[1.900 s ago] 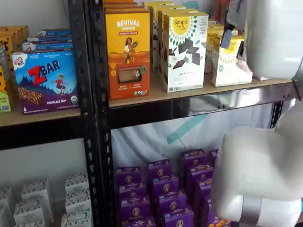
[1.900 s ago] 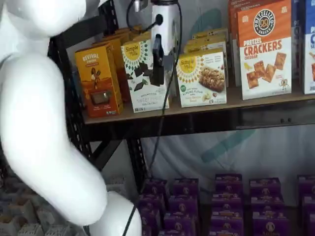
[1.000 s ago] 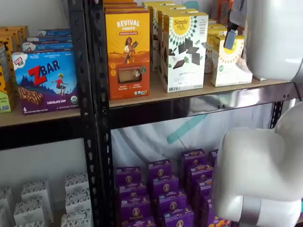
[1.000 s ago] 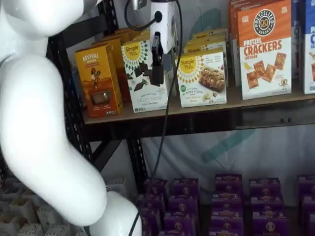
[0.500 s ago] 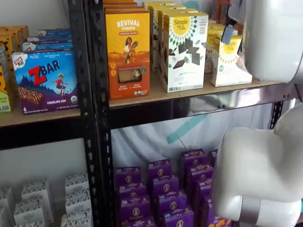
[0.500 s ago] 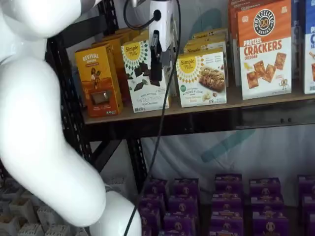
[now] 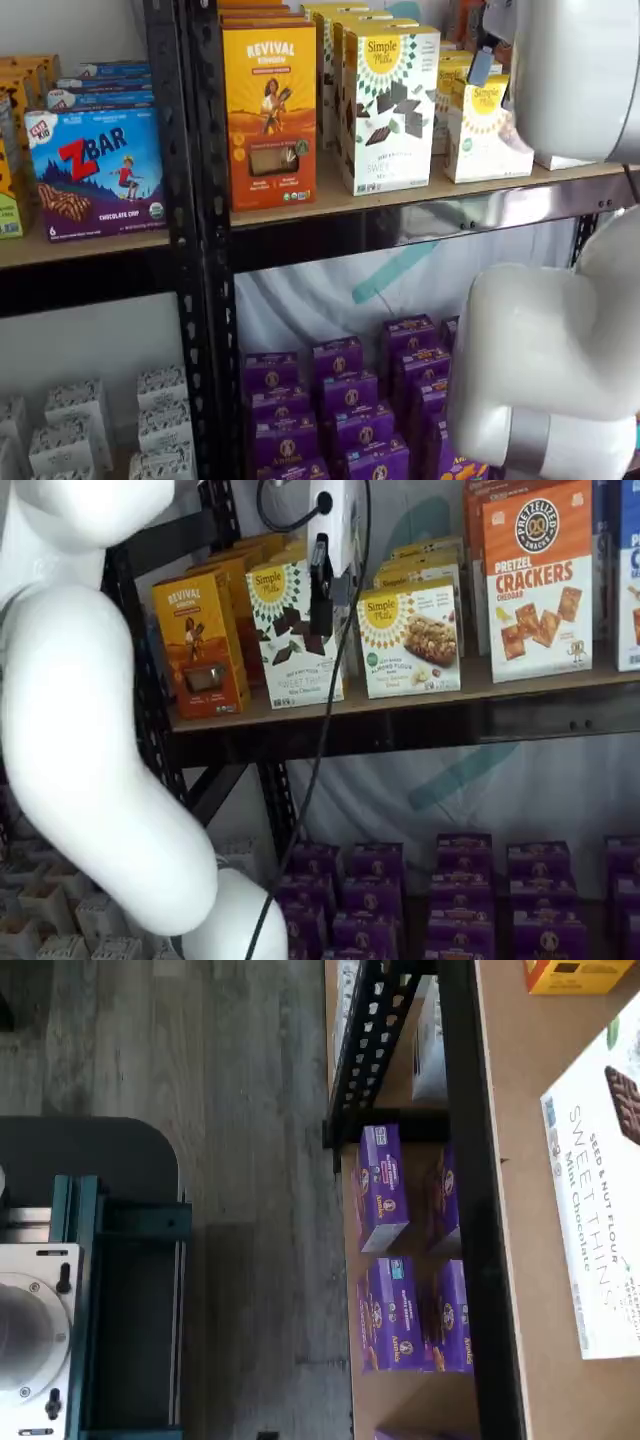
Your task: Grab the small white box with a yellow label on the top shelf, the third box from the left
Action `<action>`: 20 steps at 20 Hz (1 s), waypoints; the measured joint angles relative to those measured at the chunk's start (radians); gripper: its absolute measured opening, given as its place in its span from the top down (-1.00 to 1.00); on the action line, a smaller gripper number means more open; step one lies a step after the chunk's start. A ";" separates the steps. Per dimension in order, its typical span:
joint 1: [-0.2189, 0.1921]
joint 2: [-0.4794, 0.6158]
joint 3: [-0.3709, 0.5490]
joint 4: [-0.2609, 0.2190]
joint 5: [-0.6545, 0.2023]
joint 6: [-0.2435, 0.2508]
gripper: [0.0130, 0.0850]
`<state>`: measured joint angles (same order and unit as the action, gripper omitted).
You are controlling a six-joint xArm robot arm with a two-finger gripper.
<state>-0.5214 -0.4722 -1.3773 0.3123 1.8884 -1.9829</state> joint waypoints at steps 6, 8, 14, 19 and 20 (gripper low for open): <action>-0.021 0.012 -0.012 0.031 -0.019 -0.009 -1.00; -0.036 0.012 -0.012 0.059 -0.035 -0.013 -1.00; -0.074 -0.005 0.018 0.140 -0.122 -0.027 -1.00; -0.080 -0.021 0.045 0.177 -0.192 -0.031 -1.00; -0.077 -0.023 0.050 0.180 -0.205 -0.030 -1.00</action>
<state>-0.5984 -0.4949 -1.3273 0.4920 1.6833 -2.0133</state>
